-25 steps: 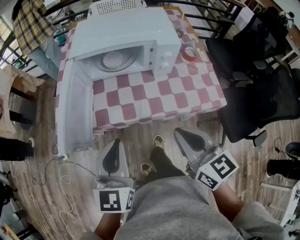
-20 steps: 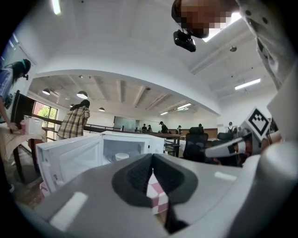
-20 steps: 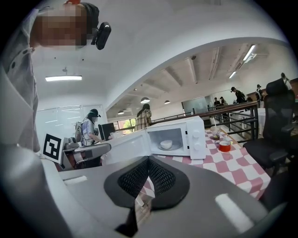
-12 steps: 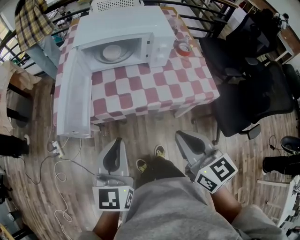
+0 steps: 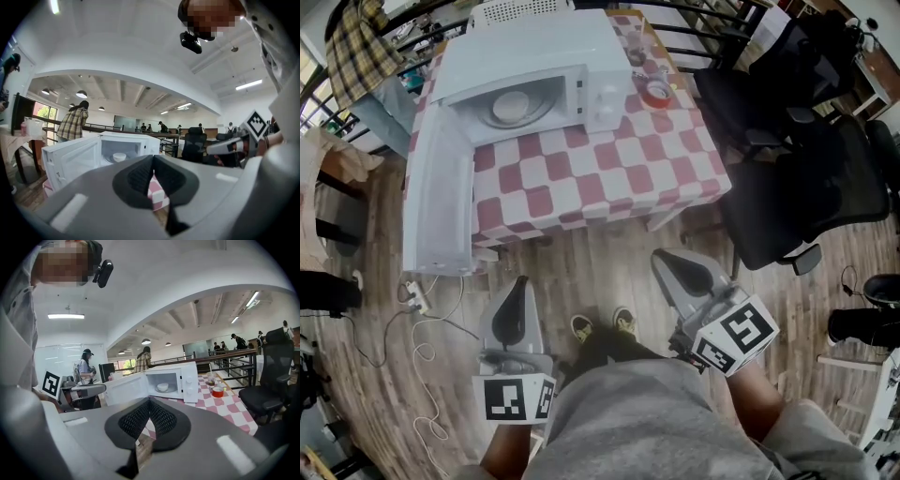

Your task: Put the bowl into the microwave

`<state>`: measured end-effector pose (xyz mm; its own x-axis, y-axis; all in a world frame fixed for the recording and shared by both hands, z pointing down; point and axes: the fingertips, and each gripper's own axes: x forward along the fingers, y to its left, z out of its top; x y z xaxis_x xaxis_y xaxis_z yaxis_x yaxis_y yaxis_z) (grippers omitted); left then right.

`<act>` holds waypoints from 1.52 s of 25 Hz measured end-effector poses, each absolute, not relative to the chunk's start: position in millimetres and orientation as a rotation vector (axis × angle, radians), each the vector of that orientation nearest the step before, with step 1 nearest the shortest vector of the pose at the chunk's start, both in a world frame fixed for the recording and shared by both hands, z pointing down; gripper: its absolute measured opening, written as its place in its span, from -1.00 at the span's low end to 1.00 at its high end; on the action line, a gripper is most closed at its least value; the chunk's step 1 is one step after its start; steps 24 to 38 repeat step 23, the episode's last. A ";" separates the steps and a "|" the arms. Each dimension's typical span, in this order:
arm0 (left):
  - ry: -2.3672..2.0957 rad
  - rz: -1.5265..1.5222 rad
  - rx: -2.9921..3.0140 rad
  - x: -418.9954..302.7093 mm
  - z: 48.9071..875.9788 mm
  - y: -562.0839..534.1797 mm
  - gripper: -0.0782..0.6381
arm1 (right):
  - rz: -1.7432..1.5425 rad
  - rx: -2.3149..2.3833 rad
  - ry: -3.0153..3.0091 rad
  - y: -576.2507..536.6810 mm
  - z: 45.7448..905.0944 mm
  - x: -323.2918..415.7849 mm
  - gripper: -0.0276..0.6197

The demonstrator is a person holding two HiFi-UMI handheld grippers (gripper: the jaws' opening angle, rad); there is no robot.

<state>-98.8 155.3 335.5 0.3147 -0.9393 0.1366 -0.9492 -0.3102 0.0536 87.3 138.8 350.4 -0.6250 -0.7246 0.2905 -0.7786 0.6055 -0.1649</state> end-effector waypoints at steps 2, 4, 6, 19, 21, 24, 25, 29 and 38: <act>-1.777 0.122 2.443 -94.9 334.0 153.1 -0.75 | 0.396 1.264 -2.640 135.6 347.6 95.2 -0.91; -1.783 0.123 2.446 -90.7 332.4 153.8 -0.75 | 0.405 1.277 -2.647 136.1 347.5 101.1 -0.91; -1.783 0.119 2.452 -85.8 330.4 156.4 -0.75 | 0.416 1.286 -2.646 138.4 348.5 105.7 -0.91; -1.784 0.093 2.466 -88.2 324.5 161.5 -0.75 | 0.380 1.294 -2.663 141.2 340.1 96.4 -0.91; -1.784 0.090 2.468 -89.7 324.3 161.9 -0.75 | 0.379 1.296 -2.662 141.7 340.6 94.8 -0.91; -1.782 0.089 2.472 -90.7 324.3 163.1 -0.75 | 0.380 1.297 -2.661 143.0 341.6 93.4 -0.91; -1.782 0.089 2.472 -90.7 324.3 163.1 -0.75 | 0.380 1.297 -2.661 143.0 341.6 93.4 -0.91; -1.782 0.089 2.472 -90.7 324.3 163.1 -0.75 | 0.380 1.297 -2.661 143.0 341.6 93.4 -0.91; -1.782 0.089 2.472 -90.7 324.3 163.1 -0.75 | 0.380 1.297 -2.661 143.0 341.6 93.4 -0.91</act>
